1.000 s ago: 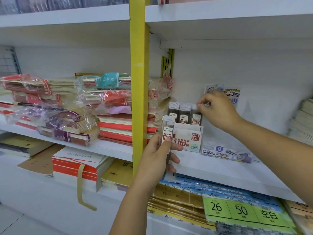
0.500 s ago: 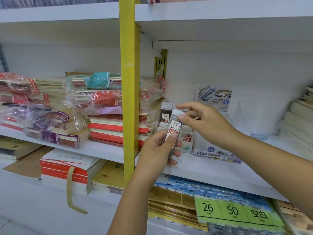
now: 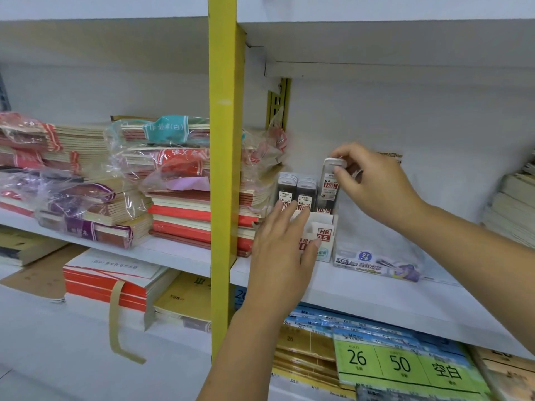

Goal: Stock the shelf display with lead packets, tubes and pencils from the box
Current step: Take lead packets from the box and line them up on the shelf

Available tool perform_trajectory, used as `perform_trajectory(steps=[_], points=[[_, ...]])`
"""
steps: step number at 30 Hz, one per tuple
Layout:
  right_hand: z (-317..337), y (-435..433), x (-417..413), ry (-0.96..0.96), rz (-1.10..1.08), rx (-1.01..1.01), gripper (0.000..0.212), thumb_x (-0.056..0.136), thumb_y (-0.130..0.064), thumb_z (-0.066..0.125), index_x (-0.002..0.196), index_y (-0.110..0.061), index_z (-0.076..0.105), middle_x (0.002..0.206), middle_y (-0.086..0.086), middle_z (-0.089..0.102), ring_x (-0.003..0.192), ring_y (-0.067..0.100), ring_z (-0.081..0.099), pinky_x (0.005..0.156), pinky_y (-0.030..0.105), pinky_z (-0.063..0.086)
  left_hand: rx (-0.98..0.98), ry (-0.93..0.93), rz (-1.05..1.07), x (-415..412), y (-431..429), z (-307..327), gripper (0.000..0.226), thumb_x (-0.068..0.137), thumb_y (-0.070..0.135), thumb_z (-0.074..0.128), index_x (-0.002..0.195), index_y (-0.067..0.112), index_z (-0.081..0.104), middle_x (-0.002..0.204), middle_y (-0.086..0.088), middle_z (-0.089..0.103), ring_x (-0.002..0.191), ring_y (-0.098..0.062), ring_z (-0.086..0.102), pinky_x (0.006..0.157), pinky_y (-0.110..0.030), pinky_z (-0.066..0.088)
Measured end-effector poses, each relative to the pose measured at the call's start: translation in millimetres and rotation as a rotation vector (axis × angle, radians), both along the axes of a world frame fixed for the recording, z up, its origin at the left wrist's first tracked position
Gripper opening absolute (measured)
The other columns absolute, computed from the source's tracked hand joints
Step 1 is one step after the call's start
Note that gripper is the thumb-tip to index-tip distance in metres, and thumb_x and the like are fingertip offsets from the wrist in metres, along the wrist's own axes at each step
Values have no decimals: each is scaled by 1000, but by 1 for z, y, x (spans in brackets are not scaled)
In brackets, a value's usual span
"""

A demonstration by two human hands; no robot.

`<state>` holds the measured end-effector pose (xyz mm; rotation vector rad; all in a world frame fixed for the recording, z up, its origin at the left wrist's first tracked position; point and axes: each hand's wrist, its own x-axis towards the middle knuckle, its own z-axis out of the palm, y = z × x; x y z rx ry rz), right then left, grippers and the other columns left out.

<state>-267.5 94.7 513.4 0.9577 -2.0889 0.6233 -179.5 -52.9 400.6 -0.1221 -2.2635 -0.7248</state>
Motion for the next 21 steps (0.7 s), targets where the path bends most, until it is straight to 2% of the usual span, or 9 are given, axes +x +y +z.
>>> perform_trajectory(steps=[4,8,10,13,15,18,21], points=[[-5,-4,-9,20,-32,92,16,91,-18,61,106,-19,63,93,-8,62,78,8,55,69,25,42,-32,6,15,-2,-2,-5,53,101,40,49,151,30,36,161,11,28,152,-8,6,118,-26,4],[-4,-6,-16,-137,-35,9,23,89,-18,62,111,-25,59,86,-14,59,78,4,57,69,26,44,-35,25,10,-2,-2,-6,52,101,39,50,151,29,38,160,11,30,151,-8,8,118,-26,6],[-4,-6,-22,-184,-56,-13,18,88,-17,64,104,-25,59,86,-9,60,80,10,58,72,29,45,-33,28,7,-2,-2,-7,52,101,39,51,150,29,38,160,11,30,151,-7,8,119,-26,6],[-7,-4,-28,-189,-133,50,10,87,-23,67,97,-24,66,95,-1,59,96,19,53,83,34,43,-21,36,0,-3,-1,-8,53,100,39,52,151,29,38,160,12,29,151,-6,6,118,-25,6],[-13,-3,-29,-194,-187,79,14,89,-24,66,102,-21,71,104,5,56,106,23,48,90,35,39,-17,38,-4,-3,-1,-10,54,100,38,52,151,28,38,160,13,30,151,-6,7,118,-25,6],[-16,-1,-26,-159,-210,95,22,93,-22,60,111,-18,72,112,11,59,114,28,46,94,33,34,-16,38,-7,-2,-1,-9,53,100,37,53,150,28,39,160,11,30,151,-7,8,118,-24,6],[-17,5,-15,-165,-210,111,31,97,-22,54,125,-18,65,120,13,60,121,29,44,101,35,33,-6,41,-14,1,0,-9,52,101,35,53,150,27,39,162,10,27,151,-7,6,120,-25,6]])
